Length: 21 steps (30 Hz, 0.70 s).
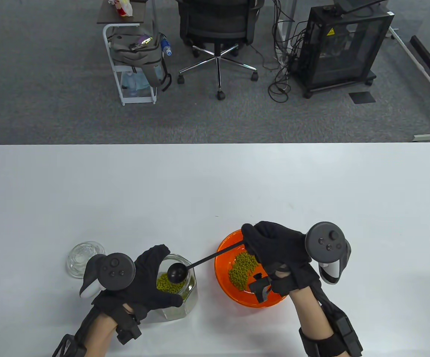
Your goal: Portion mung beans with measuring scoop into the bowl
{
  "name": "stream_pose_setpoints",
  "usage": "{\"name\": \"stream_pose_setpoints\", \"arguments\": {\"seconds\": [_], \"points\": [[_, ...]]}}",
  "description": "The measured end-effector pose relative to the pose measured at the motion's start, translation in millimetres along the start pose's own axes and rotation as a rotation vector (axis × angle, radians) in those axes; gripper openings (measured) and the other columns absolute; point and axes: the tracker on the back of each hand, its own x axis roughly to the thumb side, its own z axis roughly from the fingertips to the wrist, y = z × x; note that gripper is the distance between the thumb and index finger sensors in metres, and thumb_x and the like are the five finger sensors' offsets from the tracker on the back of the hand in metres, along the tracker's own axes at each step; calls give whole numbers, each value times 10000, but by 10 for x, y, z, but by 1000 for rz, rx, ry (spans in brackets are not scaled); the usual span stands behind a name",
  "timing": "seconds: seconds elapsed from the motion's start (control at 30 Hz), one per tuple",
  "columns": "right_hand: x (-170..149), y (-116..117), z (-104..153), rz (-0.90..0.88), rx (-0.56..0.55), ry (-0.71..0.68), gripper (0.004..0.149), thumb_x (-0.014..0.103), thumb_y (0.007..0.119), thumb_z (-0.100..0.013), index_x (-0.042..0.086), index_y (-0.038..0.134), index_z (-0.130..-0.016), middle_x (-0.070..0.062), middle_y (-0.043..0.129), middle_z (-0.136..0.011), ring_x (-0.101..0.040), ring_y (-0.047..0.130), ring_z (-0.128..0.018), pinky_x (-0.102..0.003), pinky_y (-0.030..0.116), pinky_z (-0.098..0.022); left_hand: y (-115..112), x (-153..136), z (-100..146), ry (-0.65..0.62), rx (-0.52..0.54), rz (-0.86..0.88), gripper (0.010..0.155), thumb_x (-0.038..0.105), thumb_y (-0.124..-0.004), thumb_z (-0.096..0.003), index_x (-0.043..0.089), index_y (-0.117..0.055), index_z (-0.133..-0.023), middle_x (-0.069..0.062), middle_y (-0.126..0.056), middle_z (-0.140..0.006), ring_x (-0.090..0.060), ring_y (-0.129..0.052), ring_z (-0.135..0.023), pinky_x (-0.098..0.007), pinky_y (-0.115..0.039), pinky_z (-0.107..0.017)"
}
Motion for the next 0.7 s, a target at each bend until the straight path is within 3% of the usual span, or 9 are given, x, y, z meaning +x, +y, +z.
{"name": "stream_pose_setpoints", "arguments": {"seconds": [0.4,0.7], "points": [[362,521,-43,279,53,-133,415,485,846,-466,105,1012,-472,-127,1033,-383,-208,995,-129,-342,869,-106,4,-2,-1,1,2,5,1270,820,-909,-375,-9,-255,-1080,-306,-345,-1140,-612,-516,-1035,-682,-574,-734],[675,1039,55,550,66,-355,414,488,850,-458,110,1016,-477,-129,1033,-400,-218,997,-147,-351,870,-122,6,0,0,1,1,5,1270,822,-906,-375,-9,-256,-1082,-304,-346,-1141,-612,-517,-1035,-681,-575,-735]]}}
